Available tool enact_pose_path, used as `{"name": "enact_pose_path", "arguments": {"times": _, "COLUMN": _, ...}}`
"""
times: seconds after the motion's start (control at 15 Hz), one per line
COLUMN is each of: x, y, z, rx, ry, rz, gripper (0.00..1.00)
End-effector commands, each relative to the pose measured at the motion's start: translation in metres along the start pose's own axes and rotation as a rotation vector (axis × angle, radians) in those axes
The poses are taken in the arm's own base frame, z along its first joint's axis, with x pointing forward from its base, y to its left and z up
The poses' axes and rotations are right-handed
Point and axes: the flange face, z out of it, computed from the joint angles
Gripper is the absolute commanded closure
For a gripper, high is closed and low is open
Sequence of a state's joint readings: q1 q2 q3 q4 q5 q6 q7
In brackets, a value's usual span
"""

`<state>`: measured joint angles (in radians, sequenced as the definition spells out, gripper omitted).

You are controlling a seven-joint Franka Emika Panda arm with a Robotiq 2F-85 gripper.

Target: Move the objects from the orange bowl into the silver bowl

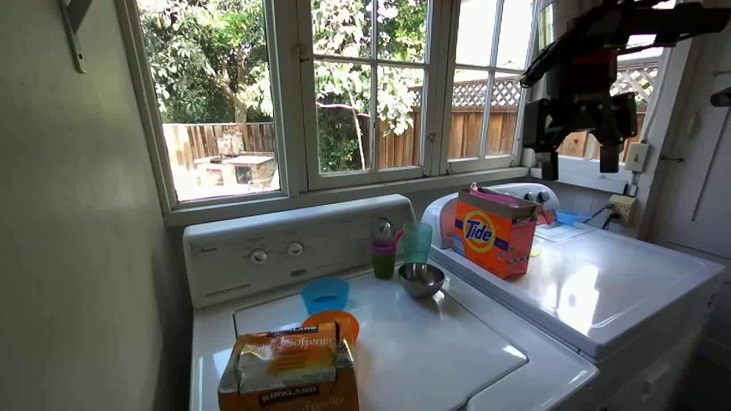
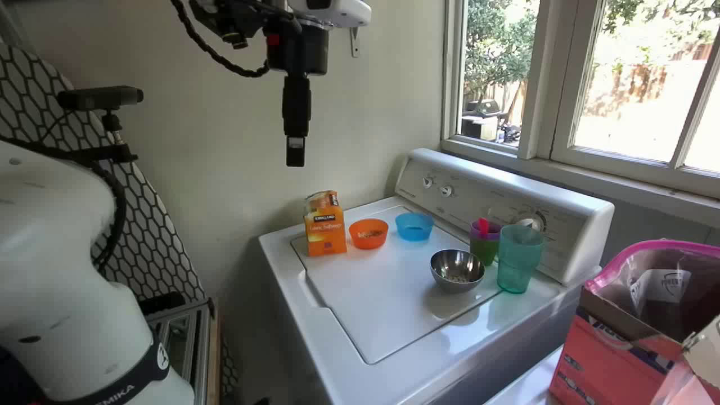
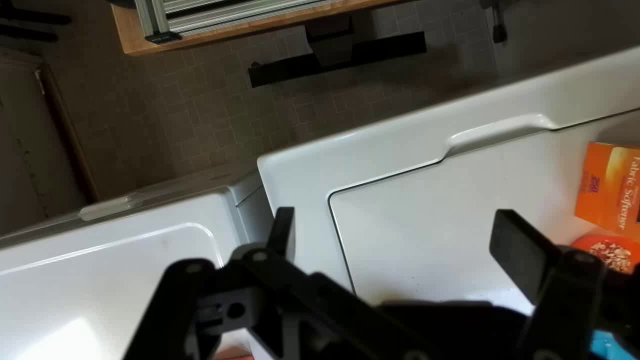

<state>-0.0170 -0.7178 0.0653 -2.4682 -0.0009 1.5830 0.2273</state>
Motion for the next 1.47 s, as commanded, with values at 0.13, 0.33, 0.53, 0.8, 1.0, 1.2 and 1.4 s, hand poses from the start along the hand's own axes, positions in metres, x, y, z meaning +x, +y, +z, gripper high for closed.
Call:
{"name": "enact_pose_path", "arguments": {"times": 0.13, "x": 0.001, "y": -0.010, "z": 0.002, "rx": 0.010, "ry": -0.002, "rz": -0.016, "gripper": 0.00}}
{"name": "enact_pose_path", "arguments": {"times": 0.33, "x": 0.007, "y": -0.040, "z": 0.015, "rx": -0.007, "ry": -0.004, "rz": -0.007, "gripper": 0.00}}
{"name": "enact_pose_path", "arguments": {"times": 0.53, "x": 0.014, "y": -0.075, "z": 0.032, "rx": 0.001, "ry": -0.015, "rz": 0.029, "gripper": 0.00}}
{"name": "enact_pose_path", "arguments": {"times": 0.8, "x": 0.028, "y": -0.123, "z": 0.059, "rx": 0.004, "ry": -0.010, "rz": 0.018, "gripper": 0.00}}
{"name": "enact_pose_path", "arguments": {"times": 1.0, "x": 0.046, "y": -0.151, "z": 0.085, "rx": 0.004, "ry": -0.053, "rz": -0.148, "gripper": 0.00}}
{"name": "enact_pose_path", "arguments": {"times": 1.2, "x": 0.039, "y": -0.144, "z": 0.082, "rx": -0.028, "ry": -0.037, "rz": -0.121, "gripper": 0.00}}
{"name": "enact_pose_path", "arguments": {"times": 1.4, "x": 0.041, "y": -0.142, "z": 0.080, "rx": -0.023, "ry": -0.035, "rz": -0.115, "gripper": 0.00}}
